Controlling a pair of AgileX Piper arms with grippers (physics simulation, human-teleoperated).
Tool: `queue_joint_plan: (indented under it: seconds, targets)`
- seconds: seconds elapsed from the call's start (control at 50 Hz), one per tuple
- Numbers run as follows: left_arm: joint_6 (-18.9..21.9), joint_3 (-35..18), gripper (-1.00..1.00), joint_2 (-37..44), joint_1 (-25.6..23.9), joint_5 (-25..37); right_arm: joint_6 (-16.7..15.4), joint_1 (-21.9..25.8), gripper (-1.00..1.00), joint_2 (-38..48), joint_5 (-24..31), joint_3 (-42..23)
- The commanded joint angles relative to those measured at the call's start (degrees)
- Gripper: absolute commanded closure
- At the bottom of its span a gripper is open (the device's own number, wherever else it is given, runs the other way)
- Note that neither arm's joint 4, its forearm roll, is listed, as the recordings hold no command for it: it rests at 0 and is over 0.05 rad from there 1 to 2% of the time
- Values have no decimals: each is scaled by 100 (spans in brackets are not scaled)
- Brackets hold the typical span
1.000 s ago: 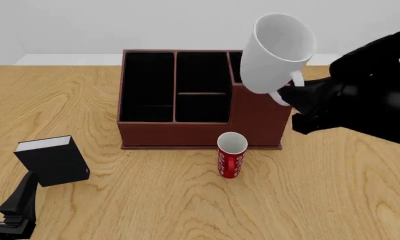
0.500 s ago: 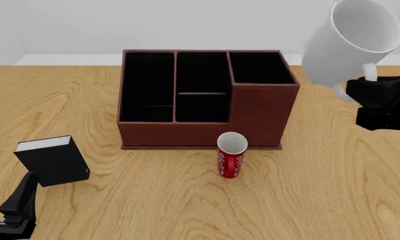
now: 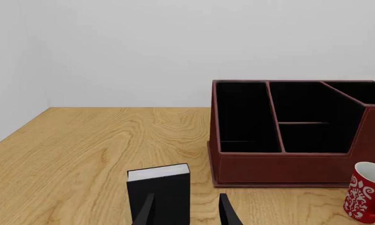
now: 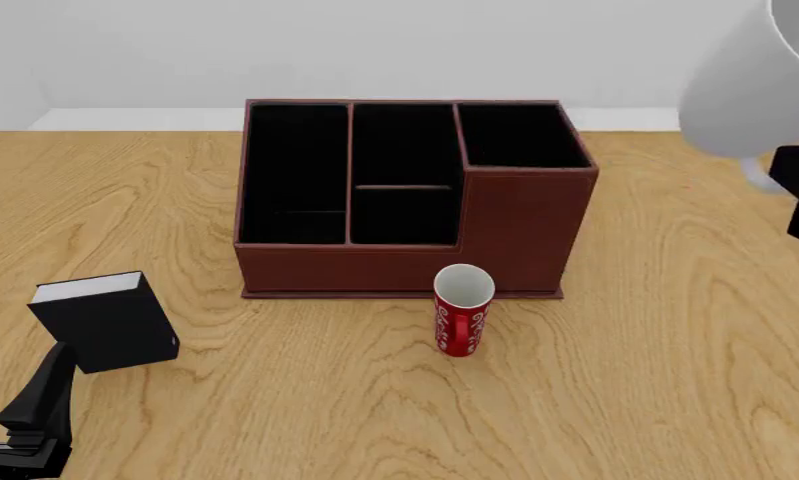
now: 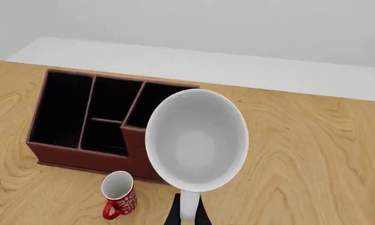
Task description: Pick up the white mug and place it to the right of the caddy.
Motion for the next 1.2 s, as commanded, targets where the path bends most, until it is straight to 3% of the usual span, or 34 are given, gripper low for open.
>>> queue_joint_plan:
  seconds: [0.02,0.58,0.88,1.2]
  targets:
    - [0,0,-100,0,0,0,208,-241,100,-119,11,-30]
    - [0,0,-100,0,0,0,484,-611,100,371,-413,-50]
    - [0,0,-100,0,0,0,519,-723,100,1382,-968,-184]
    - [0,0,-100,0,0,0,465,-802,100,2096,-1013,-749]
